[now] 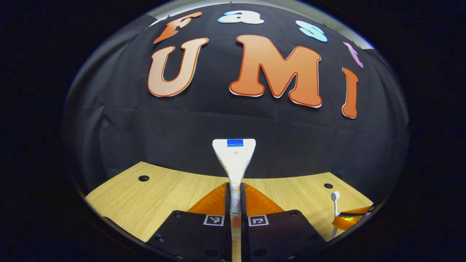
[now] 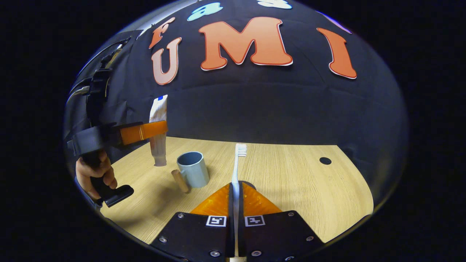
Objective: Put the toothbrush and toothpaste on the desktop into the cup, then pick up the cup and place it on the coaster on the desktop.
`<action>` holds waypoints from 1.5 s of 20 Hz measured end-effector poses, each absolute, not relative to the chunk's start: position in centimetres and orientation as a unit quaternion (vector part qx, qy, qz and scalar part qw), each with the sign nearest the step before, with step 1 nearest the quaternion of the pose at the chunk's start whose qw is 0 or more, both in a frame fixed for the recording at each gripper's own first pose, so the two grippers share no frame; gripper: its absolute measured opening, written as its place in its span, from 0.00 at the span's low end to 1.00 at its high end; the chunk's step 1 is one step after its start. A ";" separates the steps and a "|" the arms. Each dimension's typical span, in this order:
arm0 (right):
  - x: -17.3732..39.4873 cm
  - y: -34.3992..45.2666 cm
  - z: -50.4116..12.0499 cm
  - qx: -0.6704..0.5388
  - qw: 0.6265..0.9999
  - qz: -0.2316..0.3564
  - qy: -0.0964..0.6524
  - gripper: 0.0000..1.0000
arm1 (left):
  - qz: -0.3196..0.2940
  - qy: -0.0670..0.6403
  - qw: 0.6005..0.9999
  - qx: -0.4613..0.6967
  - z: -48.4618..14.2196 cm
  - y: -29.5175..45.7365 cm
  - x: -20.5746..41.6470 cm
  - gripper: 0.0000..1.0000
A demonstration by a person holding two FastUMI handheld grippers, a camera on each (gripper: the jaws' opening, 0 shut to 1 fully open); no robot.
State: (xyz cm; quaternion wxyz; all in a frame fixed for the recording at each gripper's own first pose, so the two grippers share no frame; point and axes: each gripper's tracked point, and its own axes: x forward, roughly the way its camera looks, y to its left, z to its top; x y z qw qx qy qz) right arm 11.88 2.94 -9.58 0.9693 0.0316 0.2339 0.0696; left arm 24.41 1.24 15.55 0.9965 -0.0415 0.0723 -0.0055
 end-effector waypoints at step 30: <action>17.5 7.2 -5.9 0.061 0.986 0.103 0.120 0.04 | -0.076 0.133 0.983 -0.105 5.1 0.2 29.5 0.20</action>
